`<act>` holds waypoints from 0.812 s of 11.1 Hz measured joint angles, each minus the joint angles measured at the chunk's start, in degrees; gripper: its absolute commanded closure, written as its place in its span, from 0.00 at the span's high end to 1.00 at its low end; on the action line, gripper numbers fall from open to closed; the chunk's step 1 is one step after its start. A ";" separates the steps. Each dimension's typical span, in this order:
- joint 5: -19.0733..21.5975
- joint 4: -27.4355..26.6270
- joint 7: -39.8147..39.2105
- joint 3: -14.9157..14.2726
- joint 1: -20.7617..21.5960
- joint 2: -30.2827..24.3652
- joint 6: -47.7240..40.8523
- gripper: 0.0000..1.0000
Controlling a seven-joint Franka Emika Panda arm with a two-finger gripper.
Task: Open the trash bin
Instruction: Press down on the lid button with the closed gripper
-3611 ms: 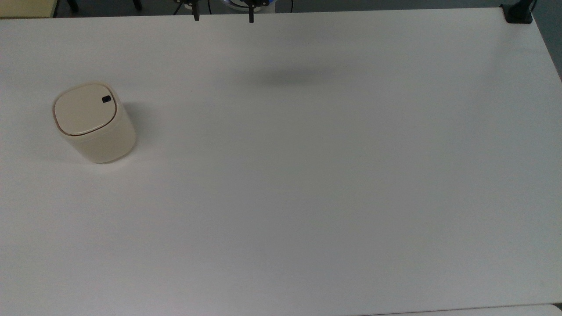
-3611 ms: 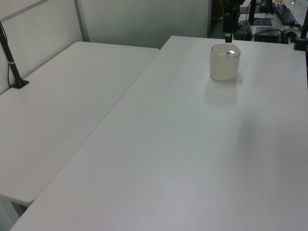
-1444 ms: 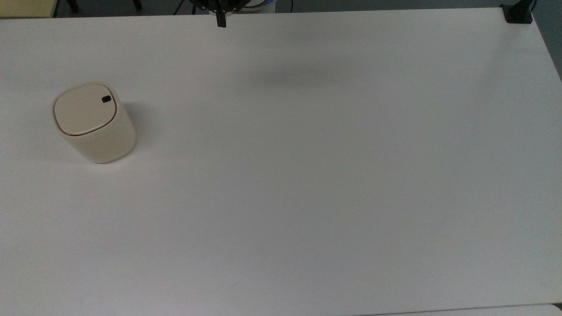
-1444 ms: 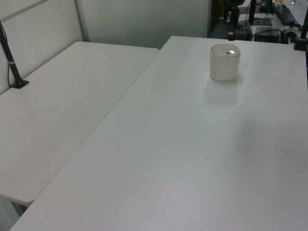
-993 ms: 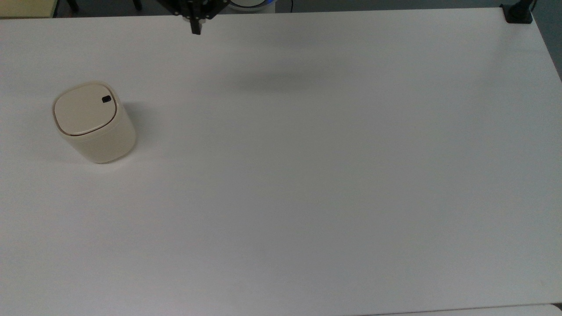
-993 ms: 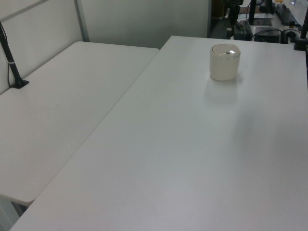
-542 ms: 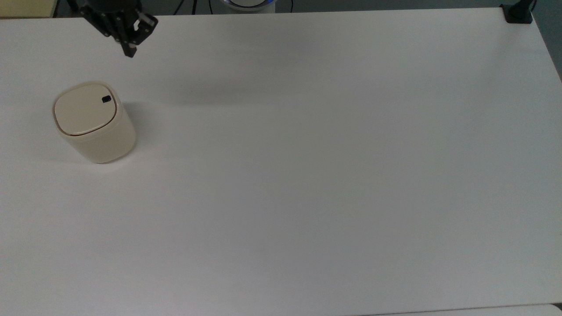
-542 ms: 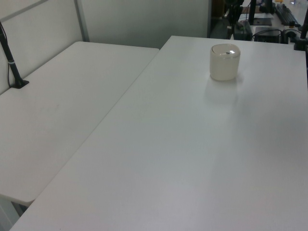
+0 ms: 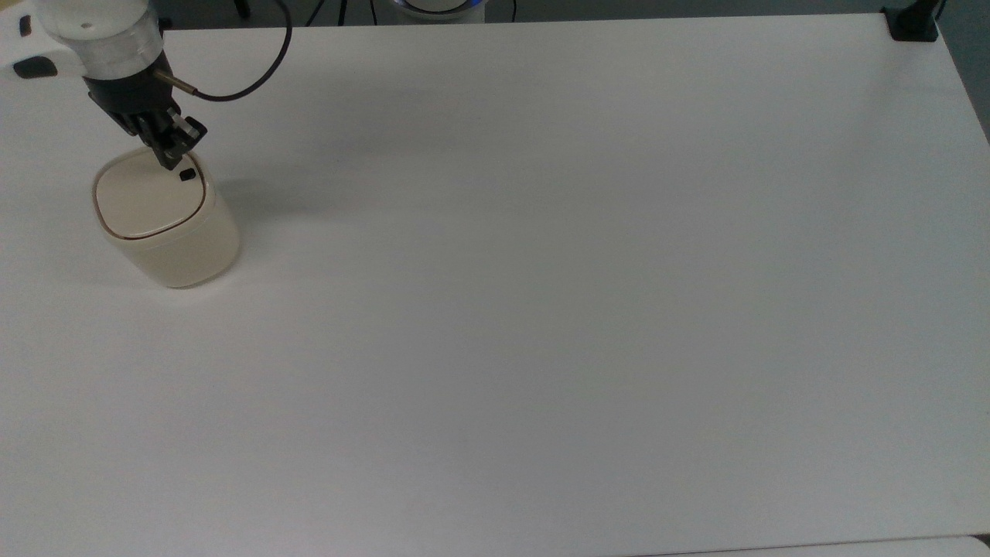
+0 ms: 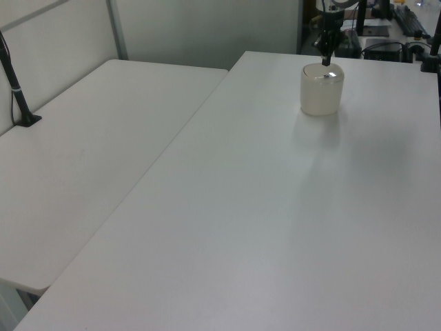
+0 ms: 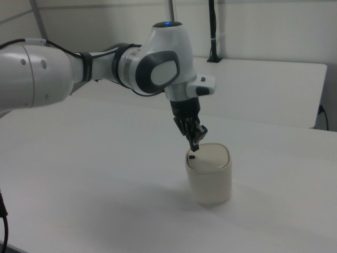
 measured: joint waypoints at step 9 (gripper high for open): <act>-1.15 1.01 0.14 0.49 -0.60 2.13 -0.71 0.00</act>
